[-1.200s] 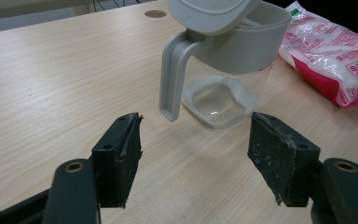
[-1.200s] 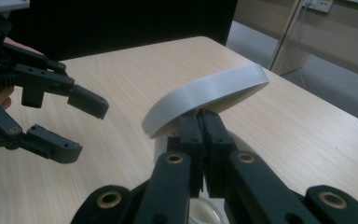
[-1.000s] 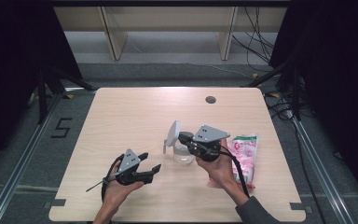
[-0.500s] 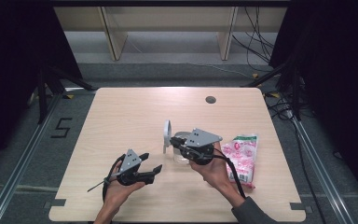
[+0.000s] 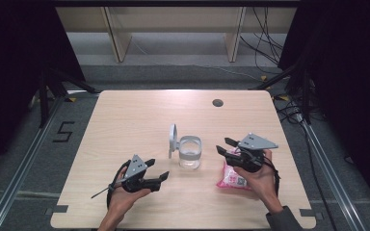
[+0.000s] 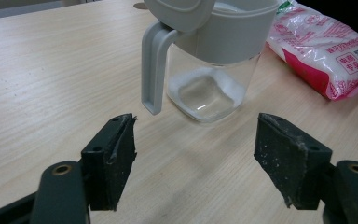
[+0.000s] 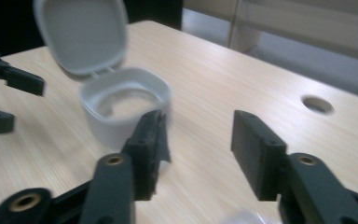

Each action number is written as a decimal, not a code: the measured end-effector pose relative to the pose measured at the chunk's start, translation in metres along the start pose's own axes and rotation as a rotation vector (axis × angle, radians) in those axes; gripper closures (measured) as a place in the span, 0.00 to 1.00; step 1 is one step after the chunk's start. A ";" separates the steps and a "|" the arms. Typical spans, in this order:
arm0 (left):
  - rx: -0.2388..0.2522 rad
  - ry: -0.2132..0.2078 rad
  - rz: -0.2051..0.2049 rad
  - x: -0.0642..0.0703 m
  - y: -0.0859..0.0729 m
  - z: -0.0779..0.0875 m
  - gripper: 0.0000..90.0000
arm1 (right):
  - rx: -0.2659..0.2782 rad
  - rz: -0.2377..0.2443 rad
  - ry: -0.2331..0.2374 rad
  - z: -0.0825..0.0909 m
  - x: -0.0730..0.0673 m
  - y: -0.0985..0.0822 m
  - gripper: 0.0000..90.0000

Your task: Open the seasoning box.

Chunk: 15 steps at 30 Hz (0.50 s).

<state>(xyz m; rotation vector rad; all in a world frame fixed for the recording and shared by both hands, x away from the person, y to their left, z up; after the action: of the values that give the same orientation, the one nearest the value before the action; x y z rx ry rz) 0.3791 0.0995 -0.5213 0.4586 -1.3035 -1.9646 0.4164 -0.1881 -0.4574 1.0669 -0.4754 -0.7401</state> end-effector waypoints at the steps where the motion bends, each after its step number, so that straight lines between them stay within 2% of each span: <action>1: -0.009 0.000 -0.001 0.000 -0.001 0.000 0.32 | 0.013 -0.015 -0.010 0.004 0.006 -0.004 0.50; 4: -0.015 -0.006 0.002 0.003 -0.004 -0.004 0.32 | 0.040 -0.088 0.018 0.013 0.025 -0.015 0.40; 6: -0.018 -0.011 -0.005 0.006 -0.003 -0.004 0.31 | 0.035 -0.147 0.006 0.021 0.033 -0.025 0.36; 7: -0.019 -0.011 -0.009 0.006 -0.003 -0.004 0.31 | 0.007 -0.175 0.000 0.024 0.036 -0.030 0.34; 8: -0.012 -0.011 -0.002 0.008 -0.002 -0.004 0.31 | 0.006 -0.178 -0.008 0.028 0.039 -0.034 0.32; 9: -0.014 -0.015 -0.005 0.009 -0.002 -0.004 0.31 | 0.035 -0.143 -0.020 0.029 0.044 -0.036 0.32; 10: -0.019 -0.011 -0.008 0.009 -0.002 -0.004 0.31 | 0.026 -0.142 -0.038 0.032 0.048 -0.040 0.30; 11: -0.015 -0.018 -0.006 0.010 -0.002 -0.005 0.31 | 0.024 -0.166 -0.038 0.034 0.049 -0.042 0.30; 12: -0.015 -0.022 -0.004 0.012 -0.002 -0.005 0.31 | 0.029 -0.152 -0.053 0.035 0.053 -0.045 0.30; 13: -0.017 -0.022 -0.002 0.013 -0.003 -0.006 0.31 | 0.006 -0.182 -0.052 0.038 0.053 -0.047 0.29; 14: -0.018 -0.020 0.002 0.014 -0.003 -0.006 0.31 | -0.007 -0.142 -0.077 0.039 0.058 -0.048 0.28; 15: -0.021 -0.027 0.004 0.016 -0.004 -0.007 0.31 | -0.022 -0.160 -0.081 0.042 0.058 -0.050 0.28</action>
<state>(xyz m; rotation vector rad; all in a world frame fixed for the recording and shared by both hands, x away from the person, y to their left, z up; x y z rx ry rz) 0.3714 0.0841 -0.5263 0.4206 -1.2988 -1.9855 0.4118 -0.2710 -0.4851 1.0657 -0.4528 -0.9306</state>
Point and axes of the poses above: each handheld gripper's, and its own axes: z roughly backward along the jaws, y roughly out of its top, x roughly to its right, the point moved 6 cm from there along -z, roughly forward along the jaws
